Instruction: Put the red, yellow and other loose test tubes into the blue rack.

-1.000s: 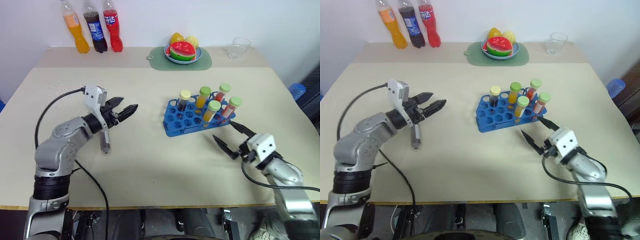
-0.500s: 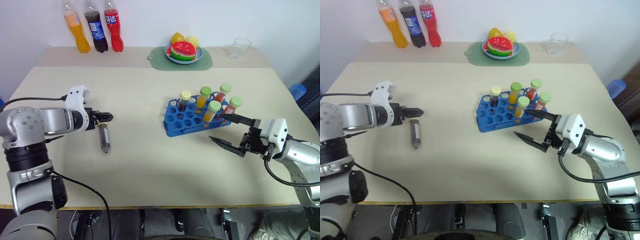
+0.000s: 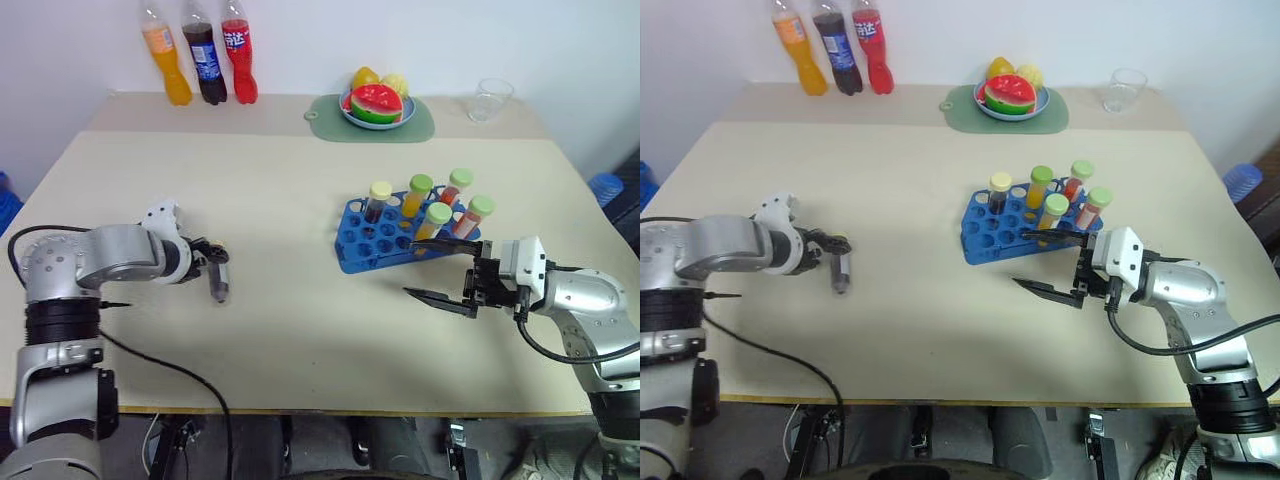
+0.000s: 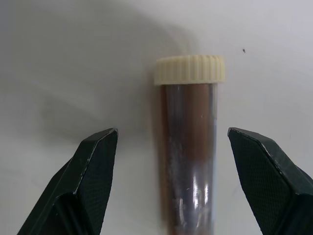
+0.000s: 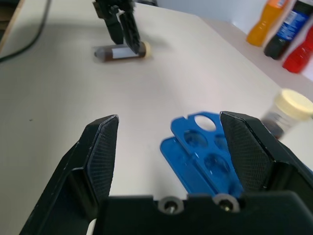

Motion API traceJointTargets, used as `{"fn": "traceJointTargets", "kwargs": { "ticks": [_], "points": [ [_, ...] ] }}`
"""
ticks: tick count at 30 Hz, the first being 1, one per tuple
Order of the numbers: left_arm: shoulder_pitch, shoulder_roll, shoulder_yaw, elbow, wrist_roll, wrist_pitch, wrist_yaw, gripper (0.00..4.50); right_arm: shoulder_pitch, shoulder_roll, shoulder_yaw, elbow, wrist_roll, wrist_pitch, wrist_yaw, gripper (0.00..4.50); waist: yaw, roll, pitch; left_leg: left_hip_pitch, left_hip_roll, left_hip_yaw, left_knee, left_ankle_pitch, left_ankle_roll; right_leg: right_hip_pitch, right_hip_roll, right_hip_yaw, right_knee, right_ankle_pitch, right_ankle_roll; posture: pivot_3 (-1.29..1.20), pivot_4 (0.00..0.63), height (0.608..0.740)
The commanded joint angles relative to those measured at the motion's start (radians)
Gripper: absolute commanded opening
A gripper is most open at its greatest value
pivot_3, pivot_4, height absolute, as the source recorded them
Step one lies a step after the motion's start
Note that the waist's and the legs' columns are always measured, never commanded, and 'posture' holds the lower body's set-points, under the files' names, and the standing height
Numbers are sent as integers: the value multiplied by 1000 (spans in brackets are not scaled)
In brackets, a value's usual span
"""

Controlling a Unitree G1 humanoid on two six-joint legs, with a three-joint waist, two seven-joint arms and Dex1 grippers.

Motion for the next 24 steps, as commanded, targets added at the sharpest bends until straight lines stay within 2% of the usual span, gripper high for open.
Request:
{"fn": "traceJointTargets", "kwargs": {
  "ticks": [1,5,6,7,11,12,16,19,21,24],
  "points": [
    [-29,-59,21,-20,-21,-63,154,3713,-23,7,-11,0,-3,-22,1,3642,7,0,0,2,-1,0,0,0,0,2,0,0,-1,0,0,0,150,740],
    [-69,-118,13,10,-21,-118,264,3713,-23,6,-17,3,-9,-25,-2,3642,8,0,0,5,-2,-1,-1,0,0,8,2,-1,-6,0,0,0,150,740],
    [-77,-125,7,20,-21,-117,273,3182,-22,5,-19,1,-10,-24,-4,3699,8,0,0,5,-2,-2,-1,0,0,9,3,-1,-7,0,0,0,150,740],
    [-85,-137,7,27,-21,-122,292,2894,-18,3,-23,-3,-8,-20,-6,3699,7,0,0,5,-2,-1,-1,0,0,9,3,-1,-8,0,0,0,150,740],
    [-102,-164,21,55,-21,-124,331,966,-4,-2,-35,-11,-10,-19,-10,3699,8,0,0,5,-2,0,-1,0,0,9,4,-1,-9,0,0,0,150,740],
    [-103,-167,26,61,-21,-120,333,772,0,-2,-37,-12,-11,-18,-13,3699,7,0,0,5,-1,0,-1,0,0,9,4,-1,-9,0,0,0,150,740],
    [-119,-171,41,66,-21,-79,262,772,9,-1,-42,-12,-15,-21,-24,3699,7,0,0,5,-1,0,-1,0,0,10,5,-1,-9,0,0,0,150,740],
    [-121,-141,52,-14,-21,-50,93,772,14,4,-45,-9,-23,-25,-35,3699,7,0,0,4,0,0,-1,0,0,10,6,-1,-10,0,0,0,150,740],
    [-129,-96,47,-105,-21,-20,-135,772,15,9,-48,-7,-26,-26,-49,3699,5,-2,1,3,0,0,-1,0,0,9,6,-1,-11,0,0,0,150,740],
    [-102,-90,116,-356,194,-38,-869,772,23,21,-48,-10,-42,-31,-83,3699,5,-1,1,2,1,1,-2,3,-5,7,8,-1,-12,0,0,0,150,740]
  ]
}}
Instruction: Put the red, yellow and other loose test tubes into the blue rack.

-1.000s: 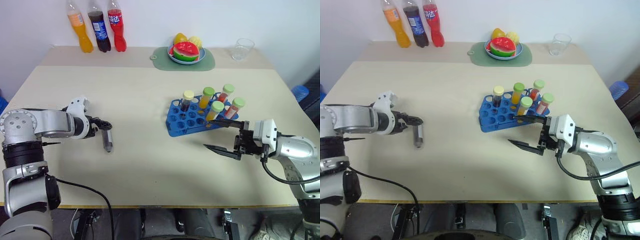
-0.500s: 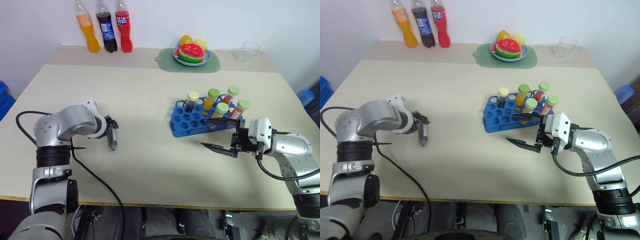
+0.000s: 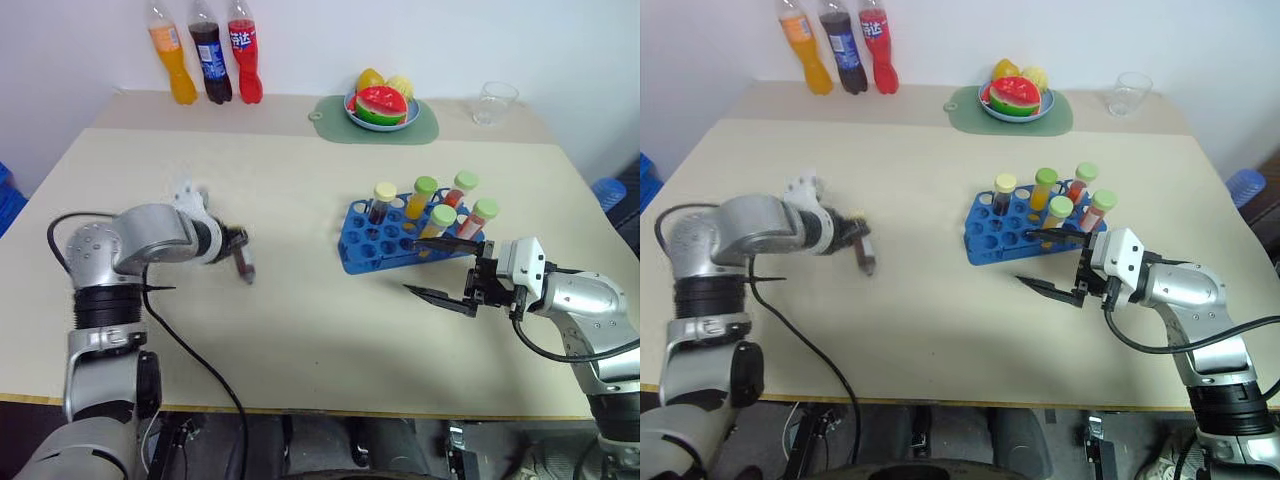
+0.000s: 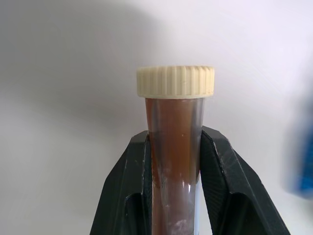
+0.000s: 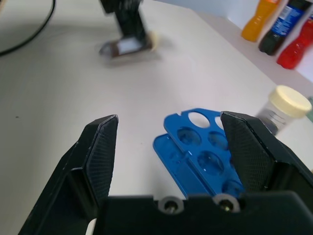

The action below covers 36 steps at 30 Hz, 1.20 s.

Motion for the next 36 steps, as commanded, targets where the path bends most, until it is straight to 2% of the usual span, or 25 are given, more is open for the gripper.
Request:
{"fn": "traceJointTargets", "kwargs": {
  "ticks": [1,3,5,8,11,15,20,26,32,36],
  "points": [
    [12,22,54,-256,194,-35,-717,772,5,16,-33,-22,-10,-24,-42,3699,0,0,0,0,0,1,-1,2,-3,0,0,0,-1,0,0,0,150,740],
    [41,75,-49,-281,408,-152,-989,772,20,27,-36,-23,-31,-28,-75,3699,0,3,-2,0,0,1,-2,2,-3,0,0,0,-2,0,0,0,150,740],
    [62,99,-194,-279,677,-373,-1293,772,61,36,-40,-25,-74,-45,-119,3699,1,4,-2,2,0,1,-3,2,-3,0,0,0,-2,0,0,0,150,740],
    [57,47,-334,-196,958,-692,-1593,772,125,53,-67,-55,-99,-29,-197,3699,5,4,-2,2,0,0,-4,0,0,0,0,0,-2,0,-1,0,150,740],
    [-3,-63,-401,-42,1117,-910,-1766,772,210,80,-108,-104,-108,-8,-274,3699,3,4,-2,-5,1,-1,-1,-2,3,-3,0,0,-3,0,-1,0,150,740],
    [-62,-192,-415,143,1203,-1066,-1932,772,330,143,-161,-196,-102,40,-385,3699,2,4,-2,-9,1,-1,2,-4,7,-6,0,1,-4,0,-1,0,150,740],
    [-127,-309,-420,350,1299,-1177,-2060,772,440,218,-196,-298,-114,87,-496,3699,-2,3,-2,-9,1,-2,2,-5,9,-6,1,1,-4,-1,0,0,150,740],
    [-197,-415,-392,574,1386,-1313,-2116,772,499,256,-198,-366,-146,99,-562,3699,0,3,-2,-9,1,-5,3,-5,10,-6,1,1,-4,-1,0,0,150,740],
    [-242,-518,-374,776,1491,-1475,-2075,772,541,292,-196,-396,-169,85,-605,3699,2,3,-2,-10,0,-7,2,-6,10,-6,2,1,-4,-1,1,0,150,740],
    [-261,-560,-359,870,1524,-1515,-2080,772,543,301,-193,-401,-179,84,-616,3699,0,3,-1,-10,0,-7,2,-6,11,-6,2,1,-4,-1,1,0,150,740]
  ]
}}
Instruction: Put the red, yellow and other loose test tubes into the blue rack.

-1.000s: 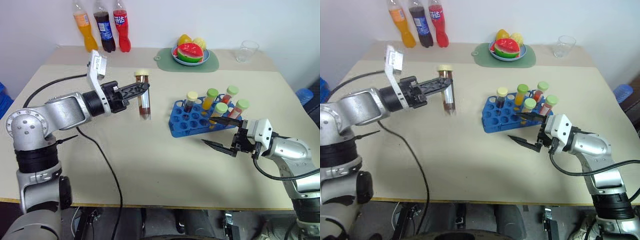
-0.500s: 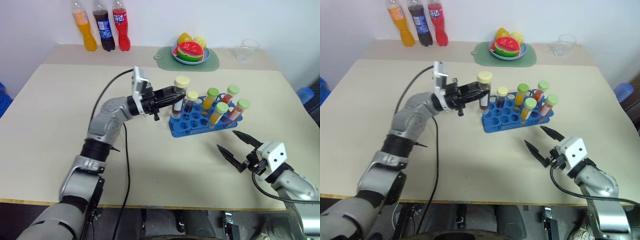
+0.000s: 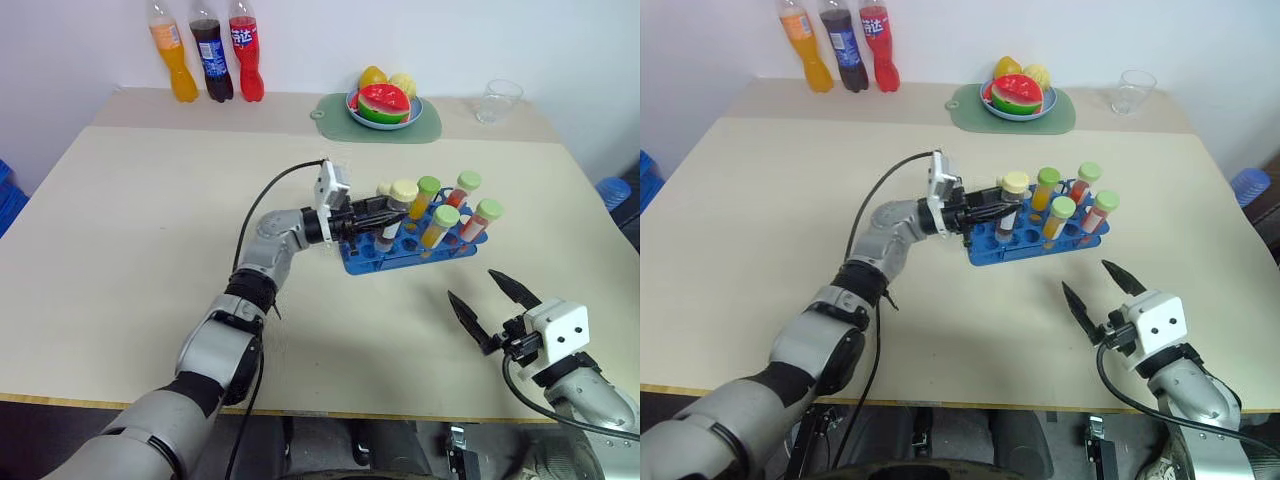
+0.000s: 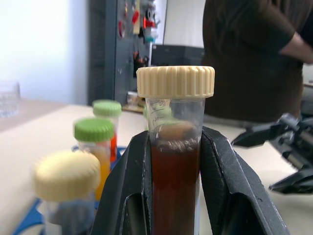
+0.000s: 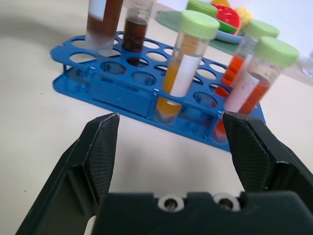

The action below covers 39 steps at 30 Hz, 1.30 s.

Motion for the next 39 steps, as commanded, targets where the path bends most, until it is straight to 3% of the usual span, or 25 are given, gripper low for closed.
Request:
{"fn": "traceJointTargets", "kwargs": {
  "ticks": [1,18,23,24,28,32,39],
  "points": [
    [-37,-30,31,51,28,-45,-6,772,0,5,-12,-44,-8,-17,-12,3699,-1,0,0,0,0,0,0,0,0,0,0,0,0,0,0,0,150,740],
    [-27,-32,71,171,164,-187,64,772,-19,0,-6,-32,-16,-17,-11,3699,-5,0,0,1,1,-1,-1,0,0,0,1,0,1,0,0,0,150,740],
    [-32,-53,105,164,115,-105,-20,772,-33,-2,1,-25,-20,-13,-9,3699,-1,0,0,1,1,-1,-1,0,0,0,1,0,1,0,0,0,150,740],
    [-35,-55,114,157,108,-99,-21,1782,-35,-2,2,-26,-20,-13,-8,3699,-1,0,0,1,1,-1,-1,0,0,0,1,0,1,0,0,0,150,740],
    [-41,-50,134,114,130,-124,67,3648,-36,-4,-2,-32,-16,-8,-5,3699,0,0,0,0,1,-1,-1,0,0,0,1,0,0,0,0,0,150,740],
    [6,-19,125,-4,128,-135,54,3648,-51,-9,-12,-15,-13,4,-6,3699,-2,0,0,0,1,-1,-1,0,0,0,1,0,0,0,0,0,150,740],
    [128,114,138,-258,85,2,40,3648,-162,-30,-21,76,-30,56,-27,3699,-5,1,0,1,1,-1,-1,0,0,0,1,0,2,0,0,0,150,740]
  ]
}}
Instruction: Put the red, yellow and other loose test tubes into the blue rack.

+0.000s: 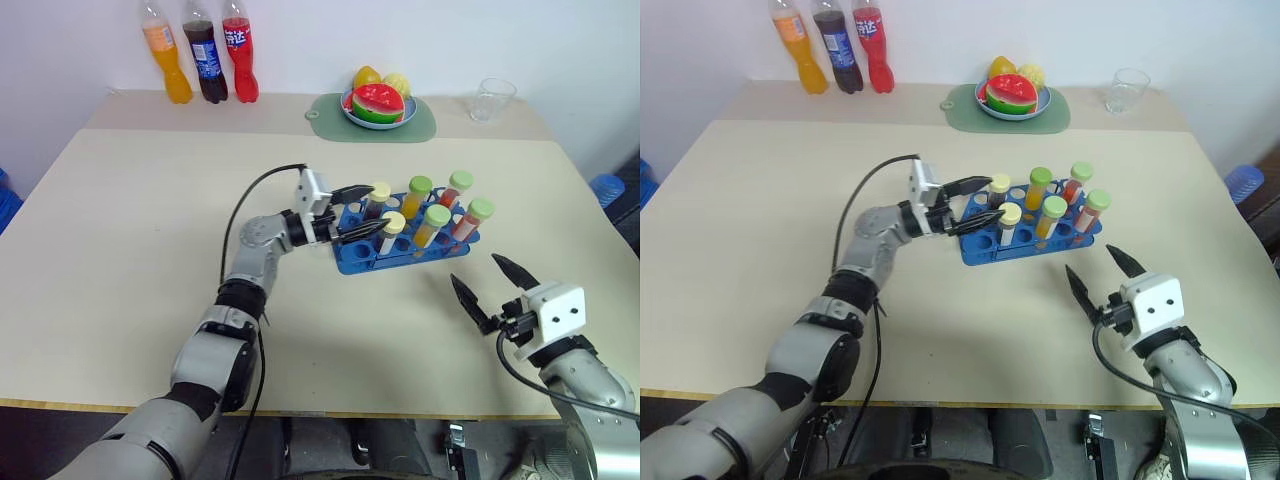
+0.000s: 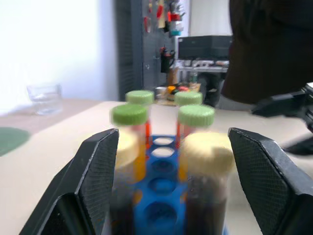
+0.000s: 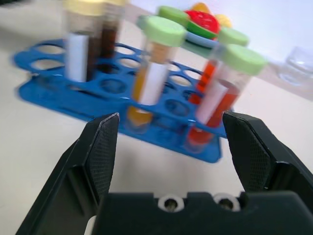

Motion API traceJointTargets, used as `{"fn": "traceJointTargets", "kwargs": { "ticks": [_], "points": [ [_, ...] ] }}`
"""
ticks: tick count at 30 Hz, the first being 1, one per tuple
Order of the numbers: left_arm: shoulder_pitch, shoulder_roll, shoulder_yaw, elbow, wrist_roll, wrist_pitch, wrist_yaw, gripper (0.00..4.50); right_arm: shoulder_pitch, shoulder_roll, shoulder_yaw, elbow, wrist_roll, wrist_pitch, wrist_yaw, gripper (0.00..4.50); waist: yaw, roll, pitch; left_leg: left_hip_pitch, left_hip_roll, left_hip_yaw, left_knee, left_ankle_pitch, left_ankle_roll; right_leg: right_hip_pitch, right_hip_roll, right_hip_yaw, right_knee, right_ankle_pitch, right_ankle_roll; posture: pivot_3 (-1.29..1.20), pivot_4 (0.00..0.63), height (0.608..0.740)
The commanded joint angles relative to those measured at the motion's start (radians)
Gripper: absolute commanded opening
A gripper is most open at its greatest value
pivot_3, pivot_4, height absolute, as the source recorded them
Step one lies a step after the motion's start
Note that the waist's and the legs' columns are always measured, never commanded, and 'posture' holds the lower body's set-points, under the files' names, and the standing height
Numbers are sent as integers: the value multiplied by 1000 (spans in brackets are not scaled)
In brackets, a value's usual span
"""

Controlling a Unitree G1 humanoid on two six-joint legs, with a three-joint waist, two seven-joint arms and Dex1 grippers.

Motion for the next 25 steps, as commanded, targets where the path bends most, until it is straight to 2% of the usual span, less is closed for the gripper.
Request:
{"fn": "traceJointTargets", "kwargs": {
  "ticks": [1,7,9,13,16,21,25],
  "points": [
    [48,64,16,-153,-34,81,2,3648,-35,-25,-22,23,11,-6,16,3699,1,0,0,0,0,0,0,0,0,0,0,0,0,0,0,0,150,740],
    [210,237,64,-372,-77,207,14,3648,-35,-52,-42,53,59,6,75,3699,4,1,0,0,0,0,0,0,0,0,0,0,0,0,0,0,150,740],
    [258,258,70,-437,-95,226,27,3648,-6,-59,-64,58,74,-7,102,3699,7,1,0,0,0,0,0,0,0,0,0,0,1,0,0,0,150,740],
    [385,364,112,-582,-148,305,10,3648,85,-47,-135,35,129,-22,133,3699,5,1,0,0,0,1,0,0,0,1,-1,0,0,0,0,0,150,740],
    [458,415,123,-673,-144,318,42,3648,143,-38,-194,16,169,-24,140,3699,4,1,0,1,1,1,0,0,0,1,-1,0,1,0,0,0,150,740],
    [558,489,171,-812,-224,464,79,3648,231,-36,-283,-11,224,-34,170,3699,4,2,-1,1,2,1,0,0,0,1,-2,0,1,0,0,0,150,740],
    [606,538,164,-868,-233,525,91,3648,246,-45,-308,-4,250,-37,198,3699,4,2,-1,1,2,1,0,0,0,0,-2,0,1,0,0,0,150,740]
  ]
}}
